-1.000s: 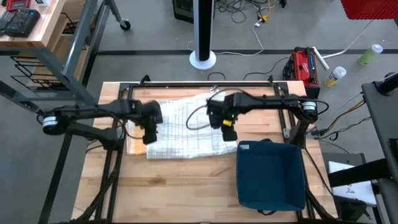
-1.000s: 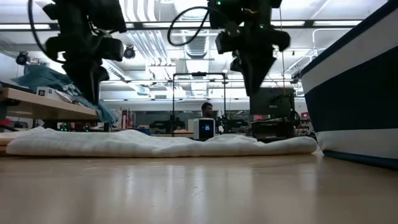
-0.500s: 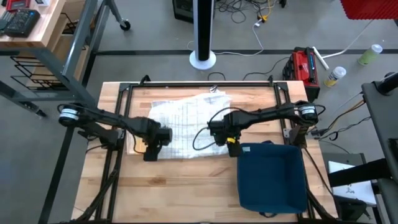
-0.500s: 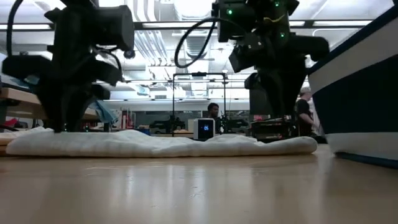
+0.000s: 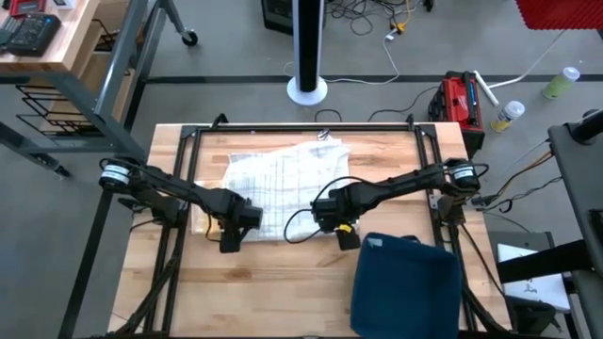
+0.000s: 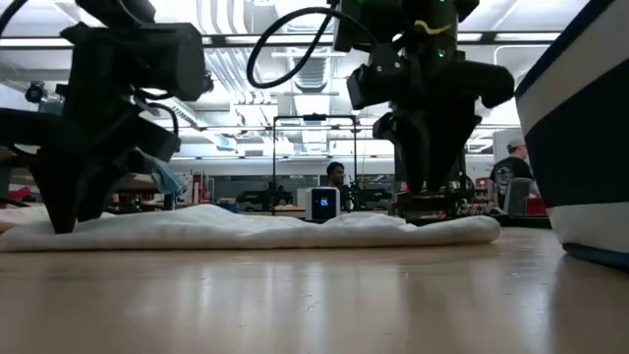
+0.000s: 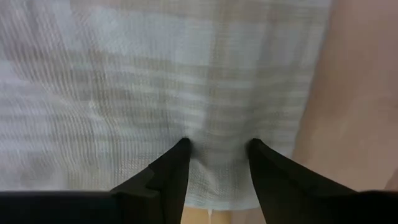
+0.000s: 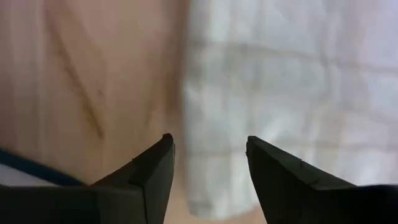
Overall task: Fold towel
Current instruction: Fold the white towel
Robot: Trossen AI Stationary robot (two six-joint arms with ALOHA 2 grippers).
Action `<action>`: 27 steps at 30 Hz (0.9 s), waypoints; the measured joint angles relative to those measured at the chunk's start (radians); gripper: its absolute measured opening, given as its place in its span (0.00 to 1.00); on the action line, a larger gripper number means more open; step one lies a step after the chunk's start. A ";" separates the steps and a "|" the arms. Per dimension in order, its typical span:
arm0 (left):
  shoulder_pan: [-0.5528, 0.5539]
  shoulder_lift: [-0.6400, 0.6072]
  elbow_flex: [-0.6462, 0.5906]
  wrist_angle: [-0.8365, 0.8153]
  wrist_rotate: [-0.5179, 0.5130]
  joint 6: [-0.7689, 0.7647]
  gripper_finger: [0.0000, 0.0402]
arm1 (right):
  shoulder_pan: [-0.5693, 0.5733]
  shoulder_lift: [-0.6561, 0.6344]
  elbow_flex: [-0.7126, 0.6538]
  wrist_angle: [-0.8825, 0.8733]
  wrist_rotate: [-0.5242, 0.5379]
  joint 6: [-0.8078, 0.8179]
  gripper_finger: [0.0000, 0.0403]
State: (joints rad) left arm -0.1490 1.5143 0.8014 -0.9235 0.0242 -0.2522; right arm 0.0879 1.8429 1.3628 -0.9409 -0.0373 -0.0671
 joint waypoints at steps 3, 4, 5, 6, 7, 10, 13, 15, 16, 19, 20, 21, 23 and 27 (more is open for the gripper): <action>-0.007 -0.003 -0.027 0.034 -0.001 -0.033 0.36 | 0.001 0.000 0.000 0.000 0.012 0.029 0.47; -0.008 -0.006 -0.034 0.042 -0.001 -0.044 0.35 | 0.003 0.003 0.000 0.003 0.012 0.034 0.47; -0.010 -0.006 -0.039 0.045 -0.004 -0.053 0.34 | 0.006 0.007 0.000 0.009 0.011 0.040 0.47; -0.011 -0.006 -0.041 0.048 -0.007 -0.060 0.33 | 0.010 0.009 0.000 0.018 0.010 0.044 0.47; -0.011 -0.006 -0.043 0.048 -0.009 -0.065 0.32 | 0.012 0.011 0.000 0.029 0.009 0.050 0.47; -0.014 -0.006 -0.043 0.048 -0.033 -0.088 0.29 | 0.021 0.019 0.005 0.094 0.000 0.083 0.47; -0.014 -0.007 -0.044 0.048 -0.054 -0.117 0.20 | 0.039 0.044 0.005 0.094 -0.014 0.102 0.47; -0.014 -0.008 -0.044 0.047 -0.063 -0.133 0.12 | 0.053 0.062 0.010 0.108 -0.003 0.102 0.47; -0.014 -0.009 -0.044 0.048 -0.063 -0.134 0.07 | 0.056 0.071 0.021 0.106 -0.001 0.103 0.46; -0.014 -0.008 -0.043 0.050 -0.068 -0.140 0.03 | 0.061 0.067 0.086 0.149 0.002 0.118 0.44; -0.014 -0.008 -0.044 0.051 -0.069 -0.142 0.03 | 0.063 0.058 0.110 0.147 0.002 0.117 0.43; -0.014 -0.008 -0.044 0.052 -0.070 -0.142 0.03 | 0.067 0.050 0.133 0.146 -0.007 0.109 0.42; -0.014 -0.008 -0.044 0.053 -0.071 -0.150 0.02 | 0.081 0.034 0.182 0.145 -0.061 0.098 0.39; -0.014 -0.008 -0.044 0.056 -0.072 -0.177 0.01 | 0.119 -0.035 0.232 0.099 -0.244 0.082 0.32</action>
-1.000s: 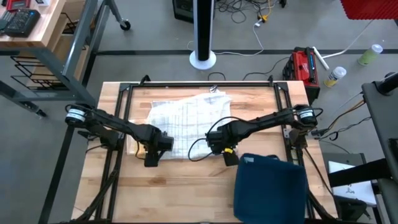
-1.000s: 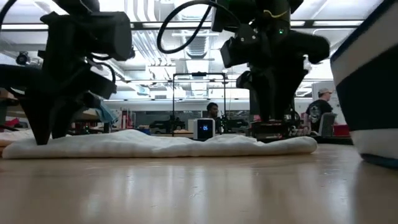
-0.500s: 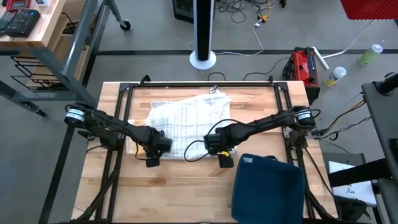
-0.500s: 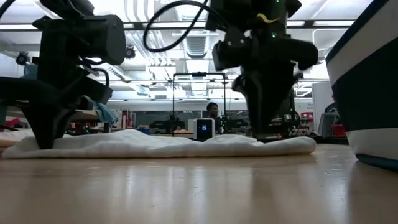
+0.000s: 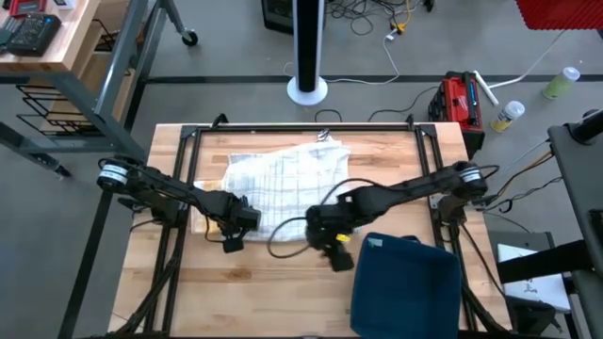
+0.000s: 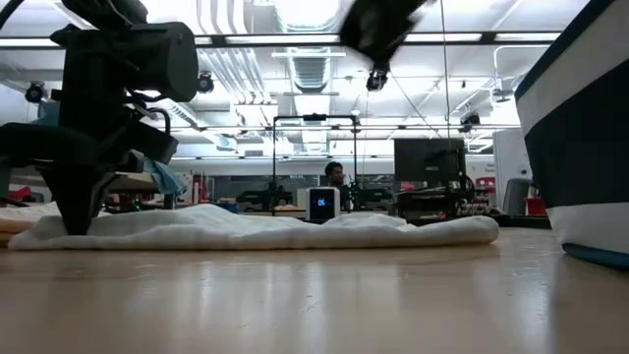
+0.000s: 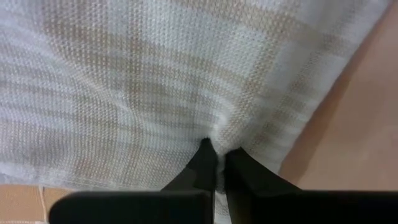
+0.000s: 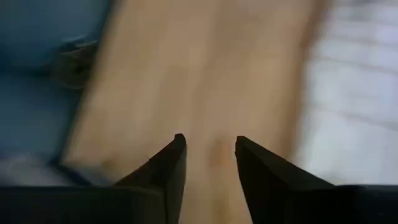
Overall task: Fold towel
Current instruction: Fold the white towel
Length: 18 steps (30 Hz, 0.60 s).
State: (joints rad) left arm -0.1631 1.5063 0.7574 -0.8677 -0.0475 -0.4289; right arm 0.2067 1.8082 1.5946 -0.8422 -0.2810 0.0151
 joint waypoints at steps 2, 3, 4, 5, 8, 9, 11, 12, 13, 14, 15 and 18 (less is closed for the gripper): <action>0.000 0.000 -0.001 0.001 0.000 -0.004 0.02 | 0.026 -0.042 0.001 -0.074 -0.097 0.004 0.28; 0.000 -0.001 0.000 0.001 0.000 -0.004 0.02 | 0.045 -0.066 0.000 -0.118 -0.120 0.024 0.26; 0.000 -0.002 -0.001 0.002 0.000 -0.004 0.02 | 0.067 -0.086 0.000 -0.158 -0.130 0.050 0.24; 0.000 -0.002 -0.001 0.002 0.000 -0.004 0.01 | 0.091 -0.112 -0.001 -0.196 -0.126 0.084 0.21; 0.000 -0.003 -0.001 0.004 -0.002 -0.009 0.01 | 0.178 -0.180 -0.016 -0.281 0.016 0.225 0.13; 0.000 -0.003 -0.001 0.006 -0.003 -0.014 0.01 | 0.211 -0.197 -0.031 -0.299 0.075 0.263 0.11; 0.000 -0.003 -0.001 0.013 -0.006 -0.024 0.01 | 0.259 -0.210 -0.079 -0.336 0.144 0.313 0.06; 0.000 -0.003 -0.001 0.016 -0.007 -0.026 0.01 | 0.276 -0.215 -0.111 -0.337 0.157 0.319 0.04; 0.000 -0.003 -0.001 0.019 -0.007 -0.026 0.01 | 0.289 -0.218 -0.149 -0.333 0.162 0.320 0.02; 0.000 -0.003 -0.001 0.019 -0.008 -0.026 0.01 | 0.297 -0.223 -0.190 -0.337 0.163 0.319 0.01; 0.000 -0.003 -0.001 0.019 -0.008 -0.028 0.01 | 0.299 -0.230 -0.235 -0.339 0.161 0.319 0.01; 0.000 -0.003 -0.001 0.020 -0.007 -0.043 0.01 | 0.297 -0.242 -0.366 -0.329 0.079 0.331 0.01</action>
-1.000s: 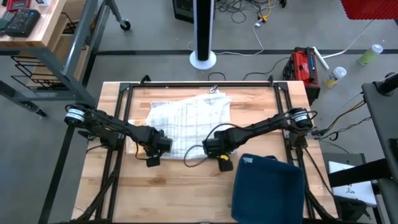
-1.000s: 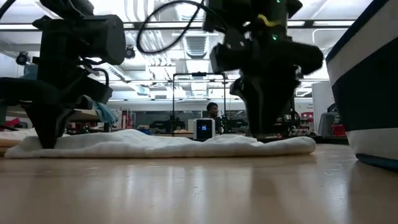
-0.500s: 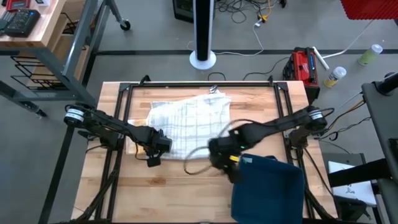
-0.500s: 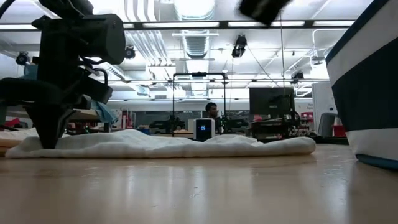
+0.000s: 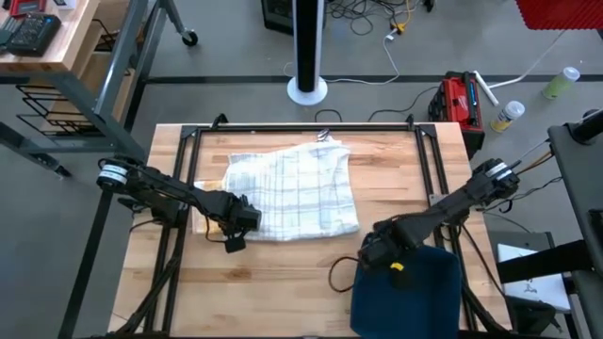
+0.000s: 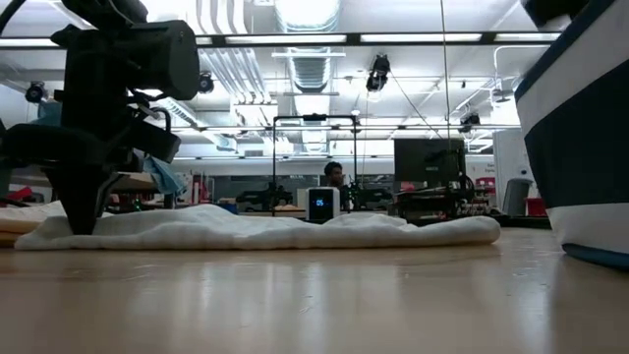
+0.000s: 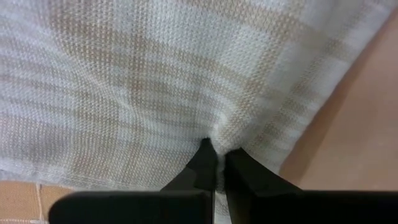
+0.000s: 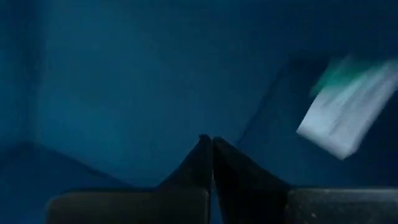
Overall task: Fold towel
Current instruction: Fold the white towel
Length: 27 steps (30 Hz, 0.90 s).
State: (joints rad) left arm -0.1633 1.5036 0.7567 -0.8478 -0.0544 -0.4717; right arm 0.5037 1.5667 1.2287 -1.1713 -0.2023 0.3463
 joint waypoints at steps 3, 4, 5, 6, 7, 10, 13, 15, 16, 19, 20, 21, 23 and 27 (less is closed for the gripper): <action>0.000 0.000 0.000 0.000 0.000 -0.004 0.01 | 0.005 -0.016 -0.114 -0.009 0.002 0.043 0.00; 0.000 0.000 0.000 0.000 0.001 -0.006 0.01 | 0.007 -0.032 -0.147 -0.013 0.022 0.058 0.00; 0.000 0.000 0.000 0.000 0.001 -0.007 0.01 | 0.008 -0.048 -0.176 -0.022 0.052 0.067 0.00; 0.000 0.000 0.000 -0.001 0.001 -0.008 0.01 | 0.008 -0.061 -0.200 -0.029 0.081 0.074 0.00; 0.000 0.000 0.000 -0.001 0.004 -0.009 0.01 | 0.008 -0.074 -0.223 -0.034 0.119 0.075 0.00; 0.000 0.000 0.001 -0.011 0.019 -0.016 0.01 | 0.005 -0.122 -0.273 -0.045 0.249 0.045 0.00; 0.000 0.000 0.002 -0.045 0.034 -0.046 0.01 | 0.004 -0.153 -0.307 -0.061 0.340 -0.031 0.00; -0.001 0.000 0.000 -0.070 0.042 -0.057 0.01 | 0.005 -0.173 -0.322 -0.064 0.348 -0.100 0.00; -0.001 0.000 0.000 -0.073 0.045 -0.063 0.01 | 0.009 -0.182 -0.330 -0.061 0.351 -0.121 0.00; 0.000 0.000 0.000 -0.078 0.057 -0.071 0.01 | 0.030 -0.202 -0.355 -0.066 0.353 -0.165 0.00; -0.001 0.000 0.000 -0.079 0.059 -0.074 0.01 | 0.038 -0.208 -0.361 -0.070 0.358 -0.178 0.00; 0.000 0.000 0.000 -0.080 0.061 -0.080 0.01 | 0.048 -0.216 -0.366 -0.071 0.372 -0.179 0.00; 0.000 0.000 0.000 -0.080 0.063 -0.083 0.01 | 0.068 -0.235 -0.367 -0.073 0.419 -0.167 0.00; -0.001 0.000 0.000 -0.080 0.063 -0.084 0.01 | 0.091 -0.266 -0.328 -0.112 0.501 -0.109 0.00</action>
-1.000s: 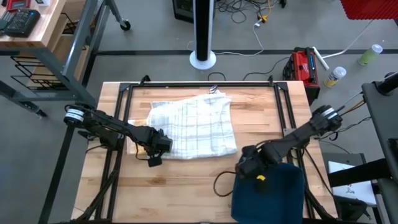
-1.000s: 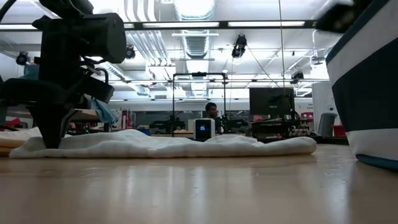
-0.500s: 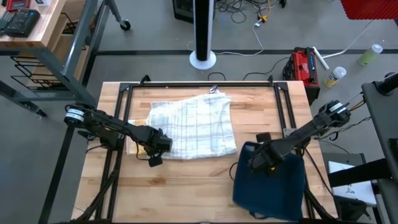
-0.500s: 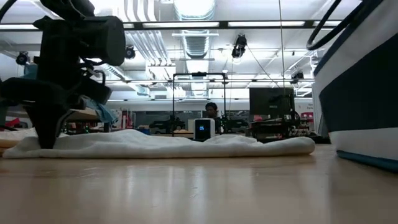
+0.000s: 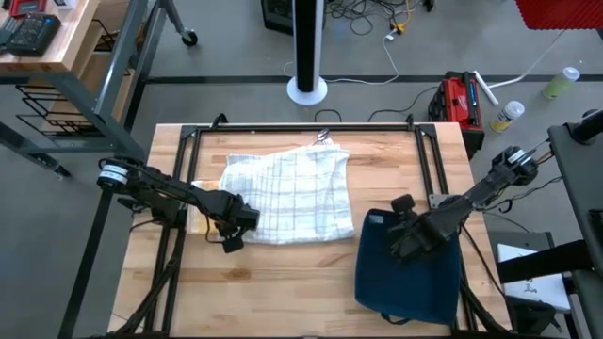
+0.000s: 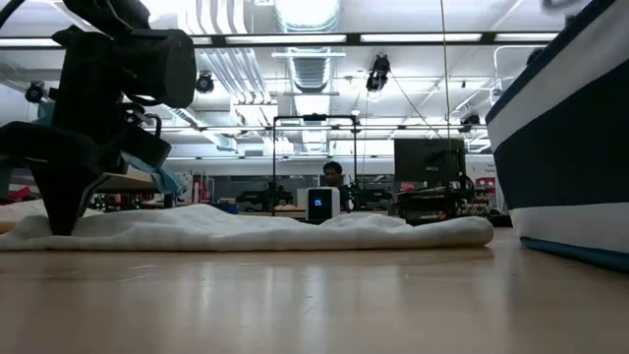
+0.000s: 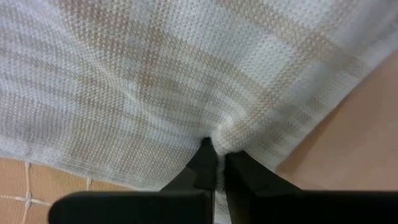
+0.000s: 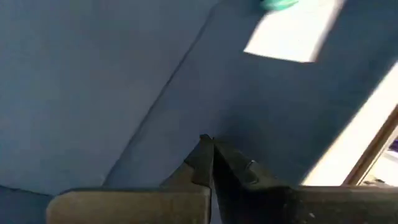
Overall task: Fold towel
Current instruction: Fold the white towel
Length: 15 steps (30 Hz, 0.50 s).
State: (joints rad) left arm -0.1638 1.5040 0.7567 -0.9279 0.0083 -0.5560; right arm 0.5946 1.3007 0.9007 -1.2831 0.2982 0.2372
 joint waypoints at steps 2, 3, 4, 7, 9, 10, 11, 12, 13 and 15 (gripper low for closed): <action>0.000 0.000 0.000 0.000 0.001 -0.004 0.01 | 0.003 -0.011 0.044 -0.030 0.003 0.033 0.00; 0.000 0.000 0.000 0.000 0.001 -0.005 0.01 | 0.003 -0.014 0.069 -0.045 0.004 0.049 0.00; 0.000 0.000 0.000 0.000 0.001 -0.007 0.01 | 0.003 -0.016 0.098 -0.062 -0.001 0.066 0.00; 0.000 0.000 0.000 0.000 0.001 -0.007 0.01 | 0.003 -0.020 0.190 -0.088 -0.009 0.120 0.00; 0.000 0.000 0.000 0.000 0.001 -0.006 0.01 | 0.001 -0.017 0.255 -0.076 -0.007 0.149 0.00; 0.000 0.000 0.000 -0.002 0.003 -0.006 0.01 | -0.006 -0.013 0.290 -0.063 -0.004 0.153 0.00; 0.000 0.000 0.000 -0.006 0.009 -0.006 0.01 | -0.016 -0.006 0.324 -0.044 0.007 0.155 0.00; 0.000 0.000 0.000 -0.015 0.013 -0.010 0.01 | -0.028 0.002 0.355 -0.021 0.026 0.156 0.00; 0.000 0.000 0.000 -0.028 0.017 -0.016 0.01 | -0.042 0.011 0.385 -0.001 0.046 0.156 0.00; 0.000 0.000 -0.001 -0.060 0.018 -0.036 0.01 | -0.084 0.036 0.447 0.033 0.069 0.153 0.00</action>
State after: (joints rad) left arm -0.1642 1.5040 0.7557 -0.9878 0.0262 -0.5921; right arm 0.5105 1.3370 1.3474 -1.2504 0.3671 0.3906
